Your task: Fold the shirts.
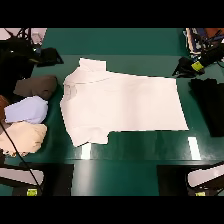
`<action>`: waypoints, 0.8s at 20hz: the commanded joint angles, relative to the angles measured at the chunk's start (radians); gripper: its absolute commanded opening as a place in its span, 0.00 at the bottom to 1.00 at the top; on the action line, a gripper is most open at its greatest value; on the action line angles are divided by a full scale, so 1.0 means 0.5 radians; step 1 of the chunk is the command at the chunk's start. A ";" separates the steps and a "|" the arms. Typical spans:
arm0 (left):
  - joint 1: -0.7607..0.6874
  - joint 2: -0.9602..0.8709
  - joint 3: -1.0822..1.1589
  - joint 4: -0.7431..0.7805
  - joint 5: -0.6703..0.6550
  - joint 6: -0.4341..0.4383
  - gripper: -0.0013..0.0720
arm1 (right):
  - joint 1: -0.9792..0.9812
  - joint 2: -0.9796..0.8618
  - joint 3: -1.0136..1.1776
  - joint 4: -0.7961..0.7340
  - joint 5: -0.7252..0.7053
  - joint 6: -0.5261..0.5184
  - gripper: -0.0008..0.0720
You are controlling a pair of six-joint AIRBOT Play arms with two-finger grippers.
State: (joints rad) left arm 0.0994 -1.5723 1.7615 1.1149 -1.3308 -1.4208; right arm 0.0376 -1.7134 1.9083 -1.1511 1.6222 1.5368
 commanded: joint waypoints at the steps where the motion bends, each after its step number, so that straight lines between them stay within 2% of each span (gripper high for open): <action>1: 0.094 0.269 -0.371 0.056 -0.140 -0.025 0.84 | -0.028 0.137 -0.045 0.069 0.091 -0.079 0.47; 5: 0.088 0.842 -1.363 0.080 0.077 -0.040 0.84 | -0.028 0.478 -0.482 0.069 0.002 -0.108 0.47; 9: 0.088 1.256 -2.181 -0.082 0.219 -0.039 0.84 | -0.028 0.745 -0.880 0.072 -0.157 -0.107 0.47; 11: 0.088 1.342 -2.412 -0.196 0.289 -0.035 0.84 | -0.028 0.835 -1.005 0.146 -0.244 -0.107 0.47; 14: 0.088 1.350 -2.622 -0.372 0.398 0.063 0.84 | -0.028 0.910 -1.119 0.278 -0.304 -0.107 0.47; 16: 0.088 1.350 -2.686 -0.375 0.497 0.067 0.84 | -0.027 0.916 -1.121 0.282 -0.295 -0.106 0.47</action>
State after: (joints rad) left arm 0.1425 -0.9184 0.5125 0.9775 -1.1545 -1.4101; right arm 0.0235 -1.2831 1.3853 -1.0451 1.4986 1.4841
